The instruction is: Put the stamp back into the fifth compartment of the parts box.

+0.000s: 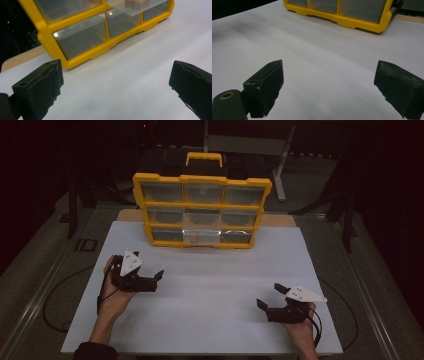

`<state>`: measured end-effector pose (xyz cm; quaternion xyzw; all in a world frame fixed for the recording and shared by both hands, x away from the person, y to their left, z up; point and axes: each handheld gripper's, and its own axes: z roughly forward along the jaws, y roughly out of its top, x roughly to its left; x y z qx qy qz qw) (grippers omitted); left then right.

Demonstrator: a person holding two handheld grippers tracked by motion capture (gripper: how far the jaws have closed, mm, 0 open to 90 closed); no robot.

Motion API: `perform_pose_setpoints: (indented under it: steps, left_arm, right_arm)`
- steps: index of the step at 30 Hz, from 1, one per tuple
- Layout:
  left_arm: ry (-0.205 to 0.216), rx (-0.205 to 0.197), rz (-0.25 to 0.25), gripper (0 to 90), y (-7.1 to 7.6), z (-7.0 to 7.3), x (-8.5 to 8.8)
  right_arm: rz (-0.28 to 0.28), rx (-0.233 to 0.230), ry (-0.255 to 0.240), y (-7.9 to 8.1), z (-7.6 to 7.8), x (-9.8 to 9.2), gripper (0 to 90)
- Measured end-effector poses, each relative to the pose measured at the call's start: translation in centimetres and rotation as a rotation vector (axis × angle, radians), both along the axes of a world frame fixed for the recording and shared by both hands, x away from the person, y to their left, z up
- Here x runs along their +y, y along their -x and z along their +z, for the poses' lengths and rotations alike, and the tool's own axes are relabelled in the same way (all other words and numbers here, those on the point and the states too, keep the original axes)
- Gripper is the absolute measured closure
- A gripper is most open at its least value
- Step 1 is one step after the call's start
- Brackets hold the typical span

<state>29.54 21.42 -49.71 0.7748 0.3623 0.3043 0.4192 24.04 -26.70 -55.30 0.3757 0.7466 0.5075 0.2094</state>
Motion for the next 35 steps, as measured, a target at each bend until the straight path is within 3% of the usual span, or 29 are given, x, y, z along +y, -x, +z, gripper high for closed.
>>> perform_pose_setpoints:
  steps: [15,21,29,35]
  left_arm:
    - [0.045,-0.014,0.024,0.2,3.5,-3.5,2.4]
    - [0.088,-0.044,0.02,0.2,4.7,-3.8,2.9]
    - [0.133,-0.09,0.05,0.2,5.4,-3.8,3.5]
    - [0.148,-0.08,0.052,0.2,5.2,-4.0,3.3]
  right_arm:
    - [0.009,-0.026,-0.045,-0.3,1.1,0.1,8.8]
    - [0.029,-0.032,-0.059,-0.2,1.2,0.6,8.8]
    - [0.05,-0.044,-0.048,0.4,1.3,1.4,8.8]
    - [0.042,-0.031,-0.035,0.1,0.8,1.2,8.8]
